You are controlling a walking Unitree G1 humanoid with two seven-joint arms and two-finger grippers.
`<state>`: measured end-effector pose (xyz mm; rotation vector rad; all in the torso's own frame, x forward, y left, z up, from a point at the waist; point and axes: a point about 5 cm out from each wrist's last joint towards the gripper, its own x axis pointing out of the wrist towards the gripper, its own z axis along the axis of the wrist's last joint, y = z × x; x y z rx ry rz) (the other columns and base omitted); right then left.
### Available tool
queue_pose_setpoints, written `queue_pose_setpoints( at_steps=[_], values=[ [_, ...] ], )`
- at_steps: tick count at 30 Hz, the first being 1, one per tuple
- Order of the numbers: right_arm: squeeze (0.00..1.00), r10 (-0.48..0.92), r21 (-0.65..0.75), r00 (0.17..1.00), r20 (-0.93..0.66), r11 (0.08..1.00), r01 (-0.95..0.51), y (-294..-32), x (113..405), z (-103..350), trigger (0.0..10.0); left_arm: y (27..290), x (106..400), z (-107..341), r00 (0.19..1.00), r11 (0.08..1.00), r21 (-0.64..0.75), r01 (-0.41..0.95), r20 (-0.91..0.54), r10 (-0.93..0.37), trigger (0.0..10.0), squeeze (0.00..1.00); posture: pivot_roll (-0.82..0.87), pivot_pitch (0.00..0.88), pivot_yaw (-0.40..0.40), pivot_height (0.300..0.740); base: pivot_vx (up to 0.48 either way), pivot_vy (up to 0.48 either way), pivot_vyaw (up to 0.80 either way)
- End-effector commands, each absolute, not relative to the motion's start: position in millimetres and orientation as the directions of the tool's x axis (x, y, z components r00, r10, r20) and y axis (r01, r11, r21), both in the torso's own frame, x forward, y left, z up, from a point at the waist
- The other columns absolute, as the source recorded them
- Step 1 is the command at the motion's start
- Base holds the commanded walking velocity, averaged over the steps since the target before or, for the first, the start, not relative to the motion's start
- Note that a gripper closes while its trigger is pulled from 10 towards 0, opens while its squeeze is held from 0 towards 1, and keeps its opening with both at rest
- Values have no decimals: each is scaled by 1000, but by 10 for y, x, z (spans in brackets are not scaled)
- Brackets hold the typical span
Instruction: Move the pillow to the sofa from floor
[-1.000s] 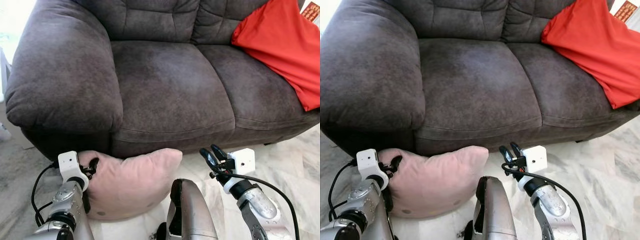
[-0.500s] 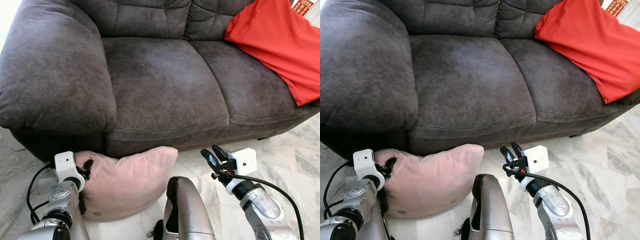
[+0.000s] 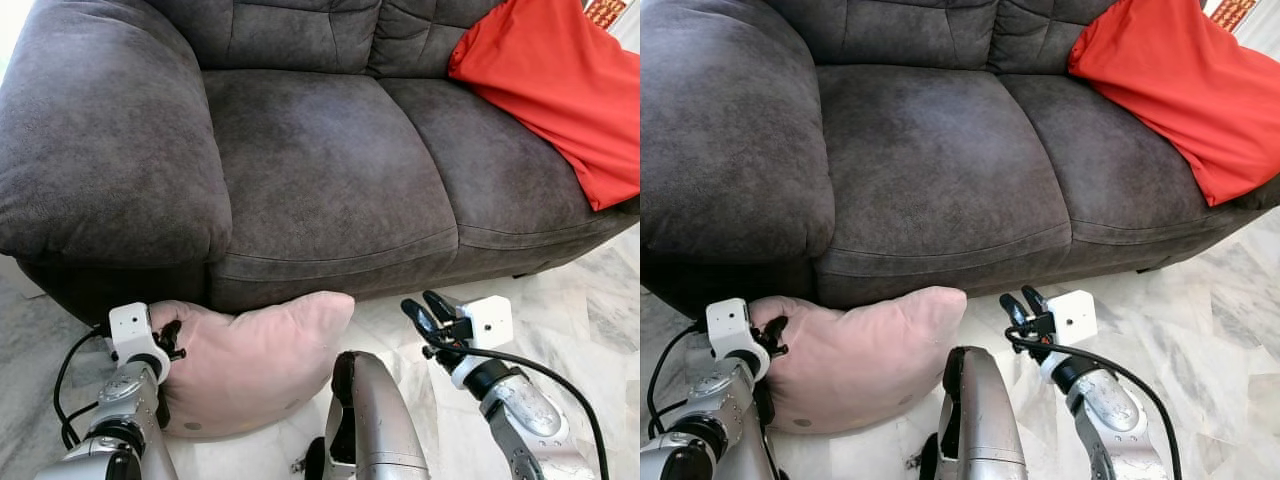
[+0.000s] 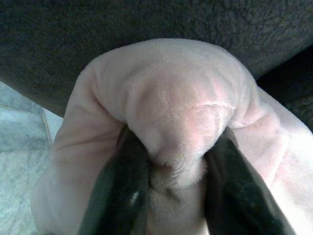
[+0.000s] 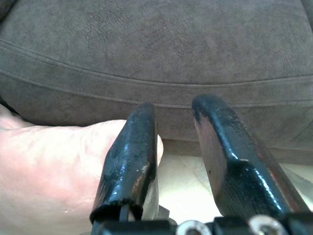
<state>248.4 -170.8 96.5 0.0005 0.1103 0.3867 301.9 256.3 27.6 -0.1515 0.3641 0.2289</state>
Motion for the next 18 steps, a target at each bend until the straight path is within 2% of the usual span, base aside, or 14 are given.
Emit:
queue_pose_setpoints(
  at_steps=[1, 11, 18],
  values=[
    [0, 362, 12, 926, -107, 932, -363, -1765, 2466, 986, 10000, 2486, 2957, 165, 894, 965, -107, -240, -413, 176, 0, 0, -124, 190, -285, 473, 0, 0, 0],
    [0, 359, 21, 928, -105, 933, -358, -1737, 2475, 967, 10000, 2503, 2935, 159, 897, 967, -95, -238, -402, 181, 0, 0, -114, 190, -278, 473, 0, 0, 0],
    [0, 346, 43, 934, -95, 938, -343, -1661, 2521, 908, 10000, 2447, 2958, 228, 937, 988, -23, -150, -321, 135, 0, 0, -64, 174, -239, 473, 0, 0, 0]
  ],
)
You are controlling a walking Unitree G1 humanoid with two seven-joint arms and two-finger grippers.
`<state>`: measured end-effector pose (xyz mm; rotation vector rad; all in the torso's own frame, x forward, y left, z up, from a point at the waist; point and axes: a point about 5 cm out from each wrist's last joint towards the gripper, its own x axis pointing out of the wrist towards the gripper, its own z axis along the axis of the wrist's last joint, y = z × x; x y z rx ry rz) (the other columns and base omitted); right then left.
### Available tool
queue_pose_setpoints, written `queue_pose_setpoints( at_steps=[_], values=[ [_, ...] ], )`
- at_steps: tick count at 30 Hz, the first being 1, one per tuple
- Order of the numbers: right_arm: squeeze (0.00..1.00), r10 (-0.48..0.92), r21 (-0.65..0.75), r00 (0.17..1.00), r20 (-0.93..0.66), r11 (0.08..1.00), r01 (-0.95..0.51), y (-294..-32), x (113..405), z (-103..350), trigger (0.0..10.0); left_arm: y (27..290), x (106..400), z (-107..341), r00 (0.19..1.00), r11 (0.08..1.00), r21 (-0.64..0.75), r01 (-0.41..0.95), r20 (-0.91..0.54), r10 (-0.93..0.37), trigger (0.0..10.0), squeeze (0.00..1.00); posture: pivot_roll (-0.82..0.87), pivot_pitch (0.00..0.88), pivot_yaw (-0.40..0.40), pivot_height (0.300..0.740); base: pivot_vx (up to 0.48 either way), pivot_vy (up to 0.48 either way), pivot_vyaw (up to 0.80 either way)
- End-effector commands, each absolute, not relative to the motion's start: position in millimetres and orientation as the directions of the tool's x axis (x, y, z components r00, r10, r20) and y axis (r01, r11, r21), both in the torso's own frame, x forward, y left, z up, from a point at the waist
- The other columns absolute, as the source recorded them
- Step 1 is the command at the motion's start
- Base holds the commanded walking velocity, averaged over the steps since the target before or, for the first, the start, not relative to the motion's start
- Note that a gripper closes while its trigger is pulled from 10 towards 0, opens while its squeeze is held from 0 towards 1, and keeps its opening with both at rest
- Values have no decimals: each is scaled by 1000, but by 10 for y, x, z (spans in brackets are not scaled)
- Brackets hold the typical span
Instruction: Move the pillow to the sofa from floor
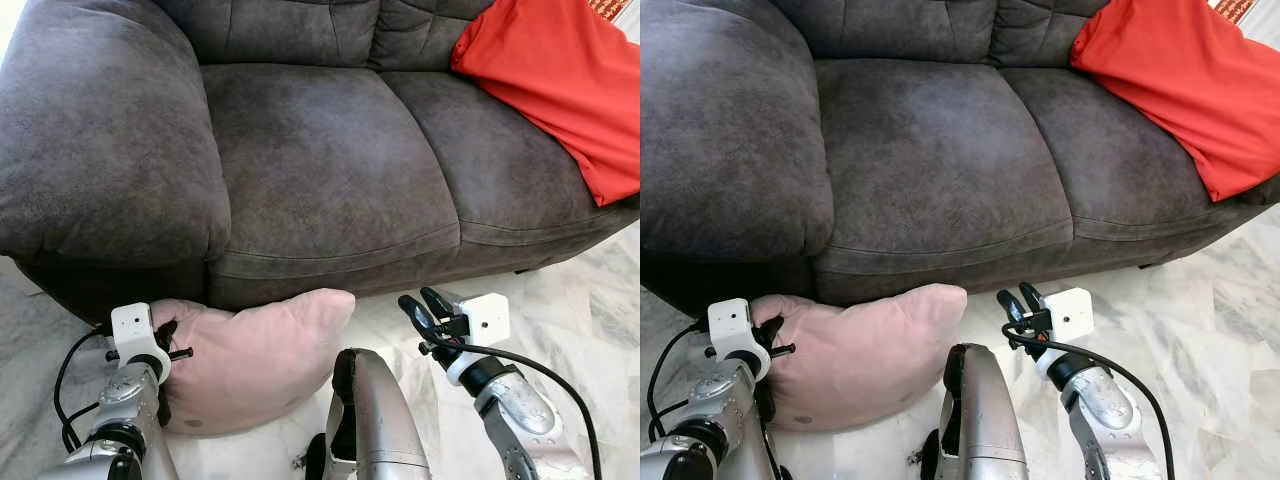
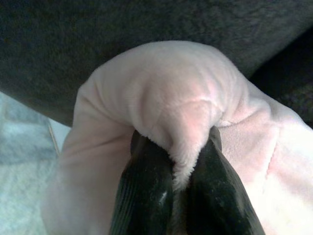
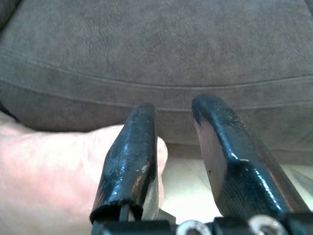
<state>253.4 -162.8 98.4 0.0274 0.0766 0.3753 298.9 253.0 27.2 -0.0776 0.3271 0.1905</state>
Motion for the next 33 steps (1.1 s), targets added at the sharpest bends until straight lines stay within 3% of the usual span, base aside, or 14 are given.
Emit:
queue_pose_setpoints(
  at_steps=[1, 10, 11, 14, 22, 33],
  values=[
    [0, 344, 44, 934, -94, 939, -342, -1651, 2528, 902, 10000, 2448, 2959, 235, 940, 989, -18, -146, -314, 133, 0, 0, -57, 170, -232, 473, 0, 0, 0],
    [0, 311, 76, 947, -85, 949, -305, -1539, 2611, 801, 10000, 2330, 2932, 387, 984, 992, 33, -122, -128, 125, 0, 0, 7, 116, -178, 473, 0, 0, 0],
    [0, 304, 81, 949, -81, 951, -298, -1517, 2635, 774, 10000, 2260, 2928, 444, 992, 994, 27, -101, -76, 103, 10000, 0, 20, 97, -164, 473, 0, 0, 0],
    [0, 277, 107, 958, -73, 957, -268, -1513, 2671, 735, 10000, 2156, 2929, 558, 997, 997, -4, -73, -1, 73, 10000, 0, 35, 73, -149, 473, 0, 0, 0],
    [0, 213, 125, 975, -55, 971, -205, -1547, 2789, 689, 10000, 2056, 2921, 589, 999, 999, -1, -53, 3, 53, 10000, 0, 51, 1, -113, 473, 0, 0, 0],
    [0, 197, 130, 980, -23, 973, -193, -1532, 2930, 704, 10000, 2002, 3015, 708, 998, 999, 14, -49, 38, 48, 10000, 0, 70, 0, -96, 473, 0, 0, 0]
  ],
)
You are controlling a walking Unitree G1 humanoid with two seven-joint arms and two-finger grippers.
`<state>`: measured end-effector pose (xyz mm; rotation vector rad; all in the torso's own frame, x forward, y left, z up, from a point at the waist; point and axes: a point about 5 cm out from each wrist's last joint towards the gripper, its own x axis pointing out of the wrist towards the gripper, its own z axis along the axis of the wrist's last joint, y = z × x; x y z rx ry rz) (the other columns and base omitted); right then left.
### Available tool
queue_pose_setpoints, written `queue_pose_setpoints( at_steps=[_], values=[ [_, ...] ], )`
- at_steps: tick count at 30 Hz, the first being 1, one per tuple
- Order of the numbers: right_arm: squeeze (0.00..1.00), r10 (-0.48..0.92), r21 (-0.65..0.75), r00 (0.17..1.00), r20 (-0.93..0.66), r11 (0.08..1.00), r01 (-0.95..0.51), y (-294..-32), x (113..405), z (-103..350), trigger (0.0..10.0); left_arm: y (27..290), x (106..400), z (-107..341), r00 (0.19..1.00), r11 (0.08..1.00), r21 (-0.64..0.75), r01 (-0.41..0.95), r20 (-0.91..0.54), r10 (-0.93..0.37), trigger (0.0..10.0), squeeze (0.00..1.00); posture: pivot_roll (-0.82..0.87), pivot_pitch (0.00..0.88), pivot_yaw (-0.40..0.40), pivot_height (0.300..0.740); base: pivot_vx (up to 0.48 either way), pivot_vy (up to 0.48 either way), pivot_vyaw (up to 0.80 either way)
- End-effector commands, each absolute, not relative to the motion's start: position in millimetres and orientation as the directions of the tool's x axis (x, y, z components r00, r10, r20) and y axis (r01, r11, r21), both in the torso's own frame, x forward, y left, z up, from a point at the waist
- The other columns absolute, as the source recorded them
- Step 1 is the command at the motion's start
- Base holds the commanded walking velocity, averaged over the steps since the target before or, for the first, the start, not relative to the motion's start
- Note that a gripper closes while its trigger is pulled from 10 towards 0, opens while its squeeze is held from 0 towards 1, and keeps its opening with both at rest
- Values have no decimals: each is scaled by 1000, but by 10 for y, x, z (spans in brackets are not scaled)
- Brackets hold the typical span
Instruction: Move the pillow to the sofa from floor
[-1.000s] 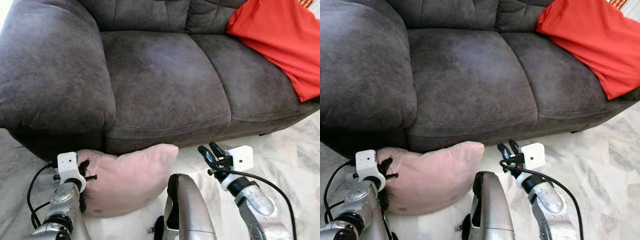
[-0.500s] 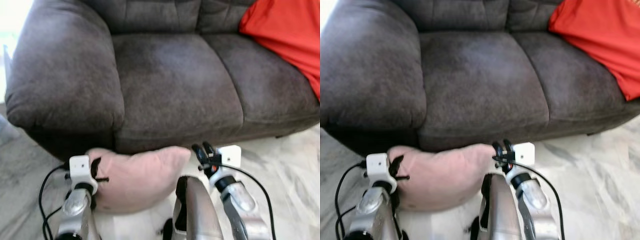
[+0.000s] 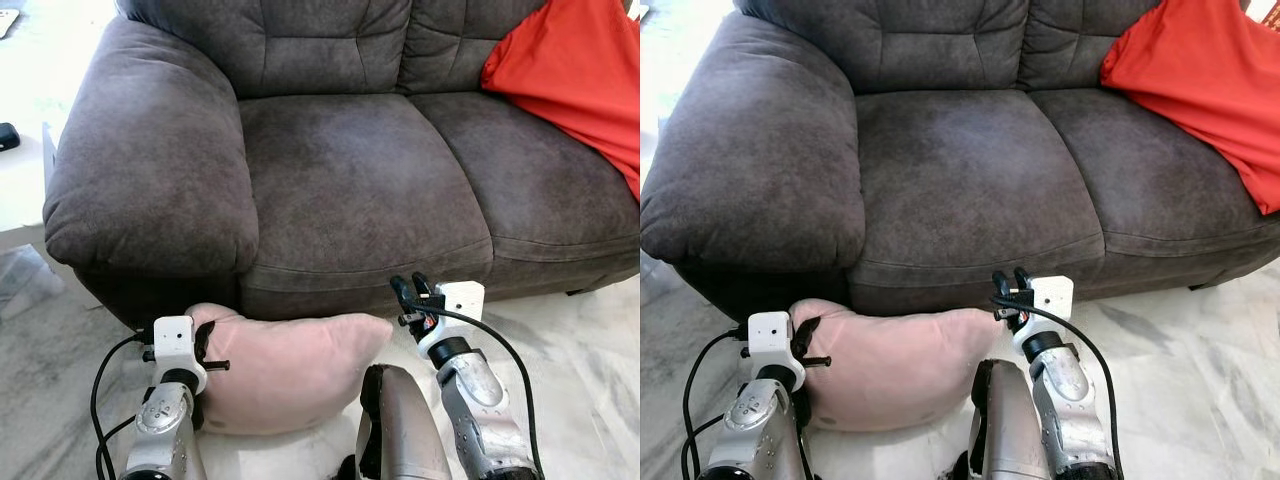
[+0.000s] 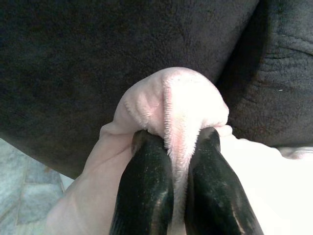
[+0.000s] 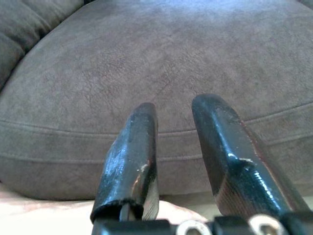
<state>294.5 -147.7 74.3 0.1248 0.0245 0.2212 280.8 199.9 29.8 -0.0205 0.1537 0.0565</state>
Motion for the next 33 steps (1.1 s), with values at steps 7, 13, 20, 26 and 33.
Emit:
queue_pose_setpoints(
  at_steps=[7, 13, 20, 26, 33],
  values=[
    [0, 182, 125, 983, -7, 976, -179, -1517, 2993, 720, 10000, 1975, 3070, 728, 998, 999, 14, -47, 33, 46, 10000, 0, 67, 0, -88, 473, 0, 0, 0],
    [0, 174, 126, 985, -2, 977, -173, -1514, 3021, 701, 10000, 1957, 3089, 736, 999, 999, 12, -43, 34, 43, 10000, 0, 71, 0, -85, 485, 0, 0, 0],
    [0, 174, 129, 985, 1, 976, -173, -1498, 3033, 695, 10000, 1973, 3096, 746, 998, 999, 17, -44, 35, 43, 10000, 0, 75, 0, -81, 513, 0, 0, 0],
    [0, 175, 131, 985, 5, 976, -174, -1487, 3042, 689, 10000, 1982, 3098, 750, 998, 999, 22, -44, 35, 43, 10000, 0, 76, 0, -79, 540, 0, 0, 0],
    [0, 176, 128, 984, 2, 976, -175, -1489, 3038, 671, 10000, 1974, 3089, 728, 999, 999, 22, -42, 28, 41, 10000, 0, 75, 0, -79, 585, 0, 0, 0]
  ],
)
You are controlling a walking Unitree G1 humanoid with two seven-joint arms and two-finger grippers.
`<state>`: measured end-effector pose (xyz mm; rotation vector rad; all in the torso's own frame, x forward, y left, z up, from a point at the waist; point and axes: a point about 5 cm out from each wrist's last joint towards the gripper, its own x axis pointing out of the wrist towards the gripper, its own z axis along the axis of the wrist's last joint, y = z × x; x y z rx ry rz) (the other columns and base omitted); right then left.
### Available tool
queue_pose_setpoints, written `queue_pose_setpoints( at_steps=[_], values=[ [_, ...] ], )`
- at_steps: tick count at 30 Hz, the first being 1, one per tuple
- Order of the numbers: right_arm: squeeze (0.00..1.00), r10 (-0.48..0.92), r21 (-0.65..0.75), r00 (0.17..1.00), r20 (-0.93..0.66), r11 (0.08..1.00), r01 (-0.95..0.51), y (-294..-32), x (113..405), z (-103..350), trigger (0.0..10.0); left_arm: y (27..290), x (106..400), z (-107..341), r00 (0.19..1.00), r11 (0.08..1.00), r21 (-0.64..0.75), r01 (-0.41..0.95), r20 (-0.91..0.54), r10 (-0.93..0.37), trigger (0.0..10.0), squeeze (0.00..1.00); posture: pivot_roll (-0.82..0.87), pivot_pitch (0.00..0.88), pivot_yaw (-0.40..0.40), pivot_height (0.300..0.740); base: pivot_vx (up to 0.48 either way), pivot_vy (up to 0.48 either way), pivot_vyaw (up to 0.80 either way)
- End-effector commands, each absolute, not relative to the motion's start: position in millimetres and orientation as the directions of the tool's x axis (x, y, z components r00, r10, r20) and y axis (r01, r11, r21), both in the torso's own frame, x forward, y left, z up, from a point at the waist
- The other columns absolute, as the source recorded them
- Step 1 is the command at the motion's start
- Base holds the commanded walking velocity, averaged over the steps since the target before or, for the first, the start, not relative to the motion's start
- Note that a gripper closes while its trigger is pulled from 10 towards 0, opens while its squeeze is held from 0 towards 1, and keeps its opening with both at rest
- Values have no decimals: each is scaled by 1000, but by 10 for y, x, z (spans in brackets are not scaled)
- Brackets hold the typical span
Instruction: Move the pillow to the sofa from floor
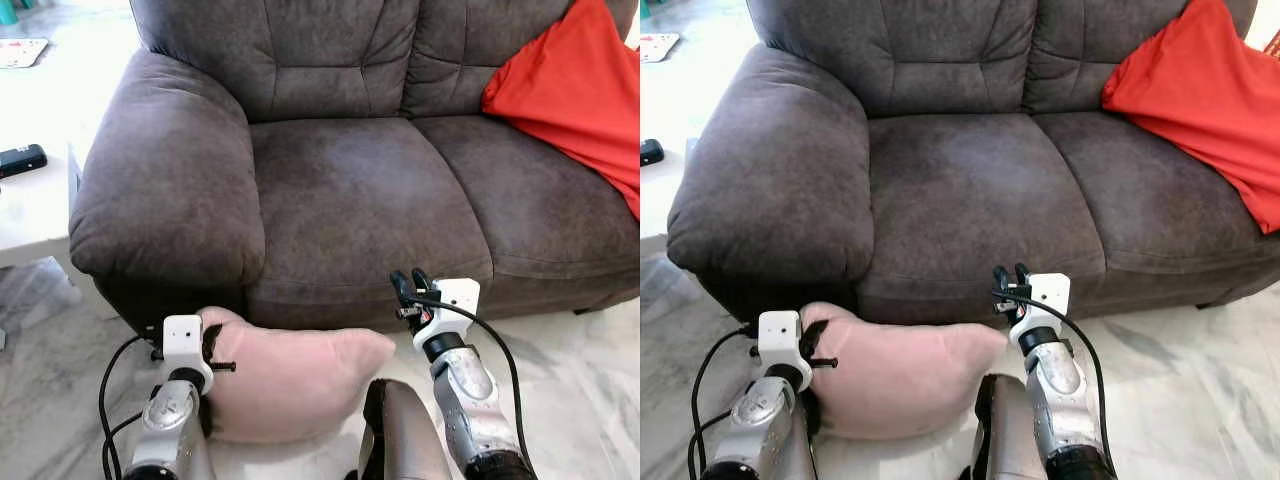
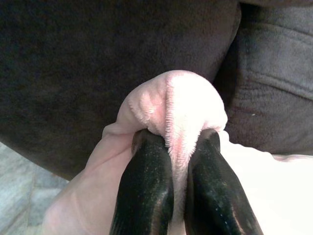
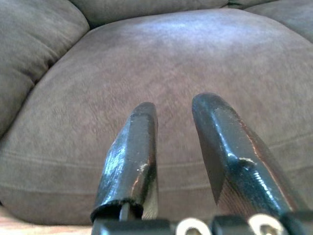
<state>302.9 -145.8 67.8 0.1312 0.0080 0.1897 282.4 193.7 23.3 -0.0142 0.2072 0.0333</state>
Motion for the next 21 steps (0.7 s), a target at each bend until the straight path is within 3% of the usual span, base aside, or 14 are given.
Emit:
queue_pose_setpoints(
  at_steps=[1, 7, 21],
  values=[
    [0, 177, 128, 984, 2, 976, -175, -1489, 3039, 670, 10000, 1974, 3089, 727, 999, 999, 21, -42, 27, 41, 10000, 0, 76, 0, -80, 590, 0, 0, 0],
    [0, 189, 126, 982, 4, 974, -188, -1476, 3050, 673, 10000, 1977, 3088, 724, 999, 999, 21, -42, 26, 42, 10000, 0, 77, 0, -79, 619, 0, 0, 0],
    [0, 194, 134, 981, 22, 972, -195, -1462, 3076, 701, 10000, 1965, 3113, 738, 999, 999, 19, -36, 30, 36, 10000, 0, 77, 0, -78, 619, 0, 0, 0]
  ],
)
